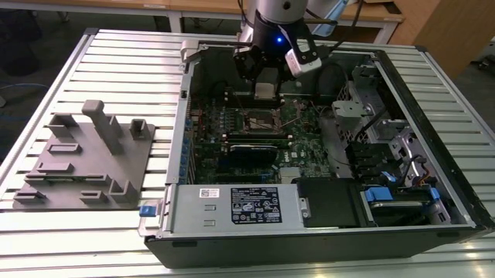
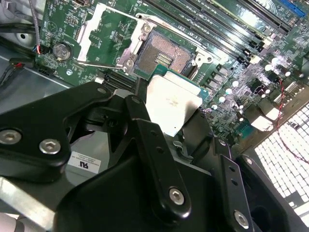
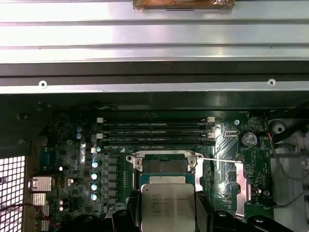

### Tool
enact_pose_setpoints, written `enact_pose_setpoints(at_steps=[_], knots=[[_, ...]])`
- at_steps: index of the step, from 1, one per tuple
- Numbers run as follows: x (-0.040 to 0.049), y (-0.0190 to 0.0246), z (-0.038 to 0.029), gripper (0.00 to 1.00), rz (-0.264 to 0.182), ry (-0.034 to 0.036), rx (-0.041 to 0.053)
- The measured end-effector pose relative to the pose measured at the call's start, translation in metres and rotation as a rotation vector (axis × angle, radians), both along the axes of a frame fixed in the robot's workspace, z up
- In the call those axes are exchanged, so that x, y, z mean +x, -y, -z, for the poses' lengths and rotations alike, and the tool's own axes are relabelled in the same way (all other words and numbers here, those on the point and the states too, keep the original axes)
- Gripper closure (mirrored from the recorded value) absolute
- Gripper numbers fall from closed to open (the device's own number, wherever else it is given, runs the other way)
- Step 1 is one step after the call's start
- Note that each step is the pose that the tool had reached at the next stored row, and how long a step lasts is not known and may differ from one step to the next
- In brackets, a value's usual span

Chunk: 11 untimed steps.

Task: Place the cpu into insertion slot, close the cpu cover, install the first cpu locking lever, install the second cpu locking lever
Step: 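Place the cpu into insertion slot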

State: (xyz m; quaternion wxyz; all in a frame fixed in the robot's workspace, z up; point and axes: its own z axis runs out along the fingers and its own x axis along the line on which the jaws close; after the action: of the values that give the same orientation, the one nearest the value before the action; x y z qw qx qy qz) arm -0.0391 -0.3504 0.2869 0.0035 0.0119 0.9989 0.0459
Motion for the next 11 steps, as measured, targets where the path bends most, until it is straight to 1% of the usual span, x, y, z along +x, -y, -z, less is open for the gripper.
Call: enact_pose_setpoints(at_steps=[11], knots=[[-0.0009, 0.0000, 0.0036, 0.46, 0.000, 0.0002, -0.0002]])
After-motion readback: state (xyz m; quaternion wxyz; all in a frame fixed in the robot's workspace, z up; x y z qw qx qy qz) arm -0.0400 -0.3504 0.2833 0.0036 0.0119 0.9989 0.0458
